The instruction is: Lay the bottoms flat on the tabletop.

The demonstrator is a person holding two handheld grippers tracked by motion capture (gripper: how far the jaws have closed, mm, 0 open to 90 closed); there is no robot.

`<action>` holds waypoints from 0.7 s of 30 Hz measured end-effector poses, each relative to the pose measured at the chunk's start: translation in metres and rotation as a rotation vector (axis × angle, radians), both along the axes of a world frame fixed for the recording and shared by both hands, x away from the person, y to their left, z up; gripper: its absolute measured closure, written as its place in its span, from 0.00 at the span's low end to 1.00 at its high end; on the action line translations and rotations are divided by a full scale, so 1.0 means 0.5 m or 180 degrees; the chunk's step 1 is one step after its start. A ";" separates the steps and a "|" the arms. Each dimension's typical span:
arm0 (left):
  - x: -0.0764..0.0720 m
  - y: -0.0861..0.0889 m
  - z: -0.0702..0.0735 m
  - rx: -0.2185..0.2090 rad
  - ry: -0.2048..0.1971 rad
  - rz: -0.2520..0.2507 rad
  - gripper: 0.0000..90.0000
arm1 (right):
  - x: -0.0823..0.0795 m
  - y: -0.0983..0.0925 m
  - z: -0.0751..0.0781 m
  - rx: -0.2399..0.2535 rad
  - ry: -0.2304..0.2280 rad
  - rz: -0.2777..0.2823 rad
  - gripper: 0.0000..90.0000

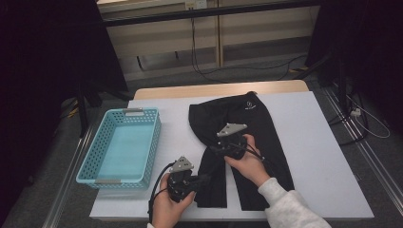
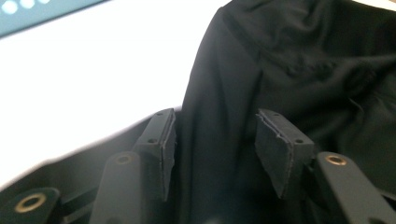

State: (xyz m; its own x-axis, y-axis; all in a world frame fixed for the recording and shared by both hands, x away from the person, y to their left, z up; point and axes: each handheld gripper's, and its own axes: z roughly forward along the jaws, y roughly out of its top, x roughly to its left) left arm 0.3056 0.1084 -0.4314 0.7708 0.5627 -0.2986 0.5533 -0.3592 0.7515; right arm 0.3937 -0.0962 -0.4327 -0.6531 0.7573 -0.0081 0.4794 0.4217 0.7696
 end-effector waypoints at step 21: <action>0.013 0.013 0.005 -0.0051 0.0030 0.0056 0.99 | 0.094 -0.010 0.005 0.0098 0.0148 -0.0260 0.99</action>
State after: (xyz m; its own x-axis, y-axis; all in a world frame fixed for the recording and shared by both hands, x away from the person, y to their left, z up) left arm 0.3120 0.1151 -0.4287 0.7580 0.5712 -0.3149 0.5666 -0.3374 0.7518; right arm 0.4406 -0.1013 -0.4304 -0.5881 0.8075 0.0448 0.5468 0.3562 0.7578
